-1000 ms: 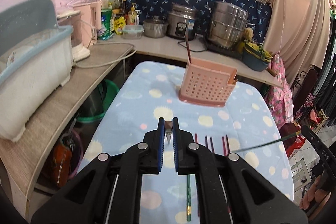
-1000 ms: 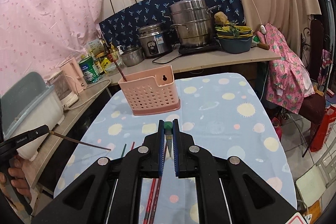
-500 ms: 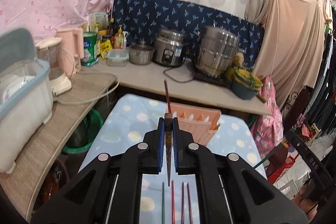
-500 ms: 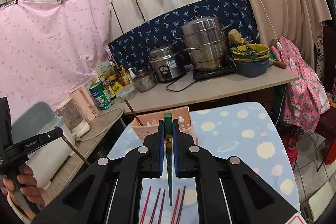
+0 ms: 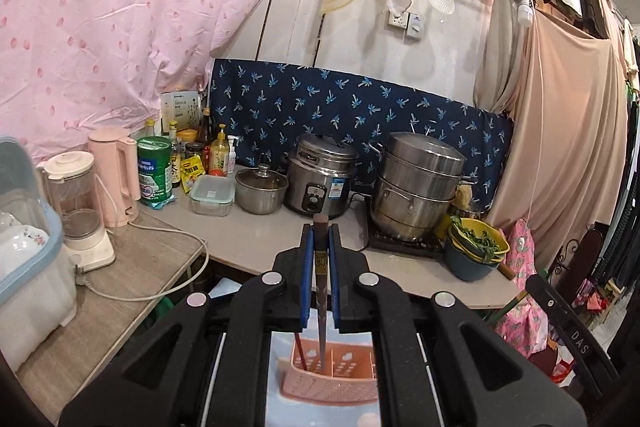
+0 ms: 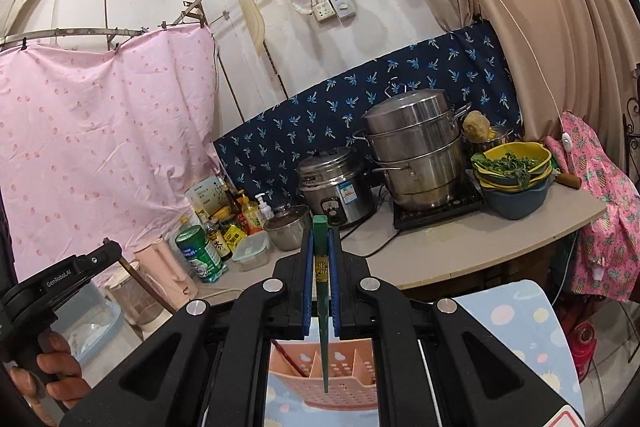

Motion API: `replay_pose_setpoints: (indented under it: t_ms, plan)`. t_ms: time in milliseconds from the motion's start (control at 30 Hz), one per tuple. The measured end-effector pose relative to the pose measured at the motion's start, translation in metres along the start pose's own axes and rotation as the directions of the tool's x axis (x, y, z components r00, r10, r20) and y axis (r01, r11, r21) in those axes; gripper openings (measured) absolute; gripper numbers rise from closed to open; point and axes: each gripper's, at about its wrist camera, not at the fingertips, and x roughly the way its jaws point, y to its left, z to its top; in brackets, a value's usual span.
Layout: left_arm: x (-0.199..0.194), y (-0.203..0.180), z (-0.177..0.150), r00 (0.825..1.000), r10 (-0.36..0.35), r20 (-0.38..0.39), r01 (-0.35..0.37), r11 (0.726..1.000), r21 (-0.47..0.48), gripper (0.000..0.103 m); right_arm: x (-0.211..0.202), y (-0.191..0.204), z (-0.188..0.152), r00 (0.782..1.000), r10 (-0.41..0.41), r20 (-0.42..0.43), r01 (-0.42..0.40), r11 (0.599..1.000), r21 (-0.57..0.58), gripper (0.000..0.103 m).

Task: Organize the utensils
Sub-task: 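Lift both chopsticks and lower them tip-first into the pink basket, then open both tools to release the chopsticks into the basket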

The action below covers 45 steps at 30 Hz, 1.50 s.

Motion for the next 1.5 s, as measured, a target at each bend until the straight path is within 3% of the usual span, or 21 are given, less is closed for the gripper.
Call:
replay_pose_setpoints:
  t_ms: [367, 633, 700, 767, 800, 833, 900, 1067, 1167, 1500]
  plan:
    - [0.074, 0.010, -0.041, 0.997, 0.013, -0.079, -0.013, 1.000, -0.002, 0.007, 0.070, -0.010, -0.037, 0.997, -0.025, -0.074, 0.023, 0.999, -0.032, 0.007]
    - [0.097, 0.017, -0.068, 0.990, 0.018, -0.143, -0.018, 1.000, 0.000, 0.007, 0.089, -0.017, -0.064, 0.990, -0.048, -0.134, 0.042, 0.998, -0.050, 0.009]
    - [0.096, 0.019, -0.071, 0.989, 0.019, -0.147, -0.019, 1.000, 0.003, 0.011, 0.089, -0.017, -0.066, 0.989, -0.053, -0.139, 0.044, 0.997, -0.062, 0.011]
    - [0.095, 0.022, -0.072, 0.987, 0.024, -0.158, -0.024, 1.000, 0.000, 0.026, 0.086, -0.017, -0.066, 0.988, -0.058, -0.140, 0.050, 0.997, -0.064, 0.016]
    - [0.093, 0.023, -0.072, 0.987, 0.031, -0.155, -0.031, 1.000, -0.002, 0.040, 0.084, -0.017, -0.065, 0.989, -0.060, -0.137, 0.051, 0.997, -0.063, 0.020]
    - [0.090, 0.024, -0.072, 0.988, 0.043, -0.145, -0.044, 0.999, -0.004, 0.049, 0.081, -0.017, -0.065, 0.990, -0.060, -0.131, 0.052, 0.997, -0.060, 0.028]
    - [0.083, 0.026, -0.073, 0.990, 0.048, -0.136, -0.049, 0.999, -0.001, 0.052, 0.073, -0.016, -0.064, 0.991, -0.062, -0.117, 0.055, 0.996, -0.063, 0.037]
    - [0.065, 0.027, -0.079, 0.986, 0.070, -0.154, -0.065, 0.997, 0.038, 0.052, 0.051, -0.008, -0.063, 0.992, -0.062, -0.113, 0.051, 0.994, -0.096, 0.041]
    - [0.048, 0.027, -0.086, 0.983, 0.089, -0.161, -0.078, 0.994, 0.072, 0.061, 0.033, -0.004, -0.067, 0.991, -0.053, -0.121, 0.040, 0.994, -0.103, 0.044]
    - [-0.010, 0.028, -0.128, 0.961, 0.153, -0.230, -0.118, 0.980, 0.161, 0.064, -0.035, 0.013, -0.109, 0.981, -0.063, -0.183, 0.035, 0.988, -0.148, 0.045]
